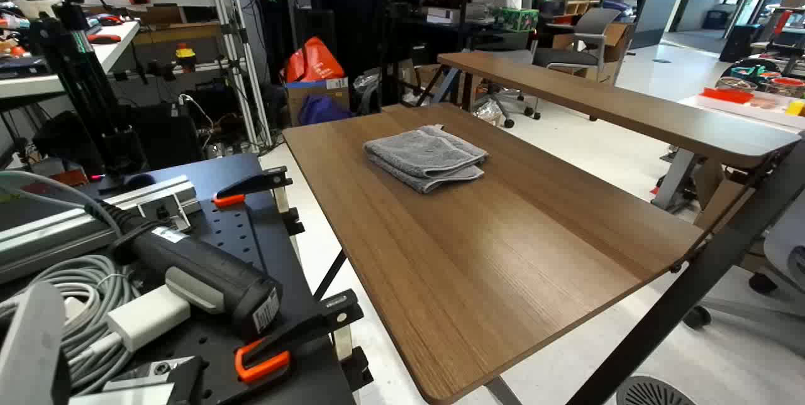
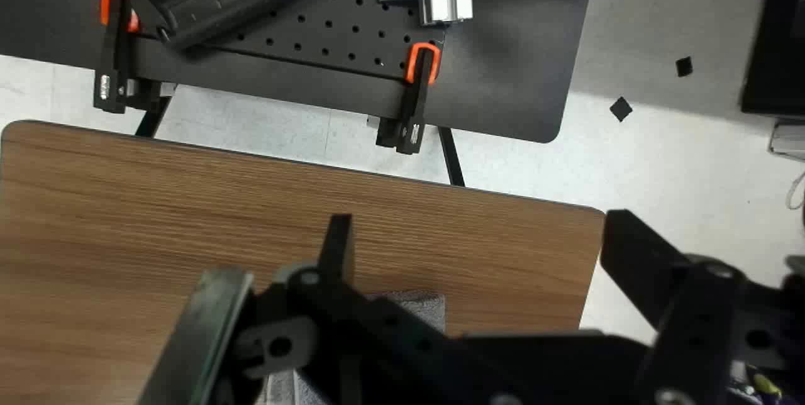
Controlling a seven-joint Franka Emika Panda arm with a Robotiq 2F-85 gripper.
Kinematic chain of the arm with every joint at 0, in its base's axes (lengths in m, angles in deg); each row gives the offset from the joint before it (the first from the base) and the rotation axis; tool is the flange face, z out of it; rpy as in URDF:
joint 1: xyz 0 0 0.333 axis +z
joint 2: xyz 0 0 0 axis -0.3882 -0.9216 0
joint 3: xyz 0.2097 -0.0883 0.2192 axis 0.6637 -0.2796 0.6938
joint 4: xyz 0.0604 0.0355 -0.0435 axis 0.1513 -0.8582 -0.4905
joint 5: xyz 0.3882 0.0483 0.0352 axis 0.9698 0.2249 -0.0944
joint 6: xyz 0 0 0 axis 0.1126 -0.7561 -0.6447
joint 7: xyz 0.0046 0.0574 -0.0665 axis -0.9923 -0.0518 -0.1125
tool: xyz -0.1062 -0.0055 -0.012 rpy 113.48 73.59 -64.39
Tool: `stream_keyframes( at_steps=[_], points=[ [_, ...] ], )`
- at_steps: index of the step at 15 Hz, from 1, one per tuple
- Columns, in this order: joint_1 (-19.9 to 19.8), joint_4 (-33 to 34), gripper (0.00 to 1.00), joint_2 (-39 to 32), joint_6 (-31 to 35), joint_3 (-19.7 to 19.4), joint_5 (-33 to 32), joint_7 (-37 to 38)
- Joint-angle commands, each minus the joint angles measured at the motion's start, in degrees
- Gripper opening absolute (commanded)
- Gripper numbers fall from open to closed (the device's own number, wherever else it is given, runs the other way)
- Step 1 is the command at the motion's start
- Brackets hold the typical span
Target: Move the towel to the right
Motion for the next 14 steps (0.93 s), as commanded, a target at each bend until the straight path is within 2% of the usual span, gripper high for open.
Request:
stream_keyframes(
  at_steps=[1, 8, 11, 14],
  points=[
    [-0.78, 0.14, 1.00, -0.02, -0.14, 0.73, 0.27, -0.24],
    [-0.69, 4.50, 1.00, -10.68, 4.99, 4.42, -2.46, 3.49],
    [-0.89, 7.13, 1.00, -16.58, 9.68, 4.84, -2.81, 4.29],
    [-0.69, 11.21, 1.00, -25.09, 17.30, 5.60, -4.56, 6.03]
  ],
)
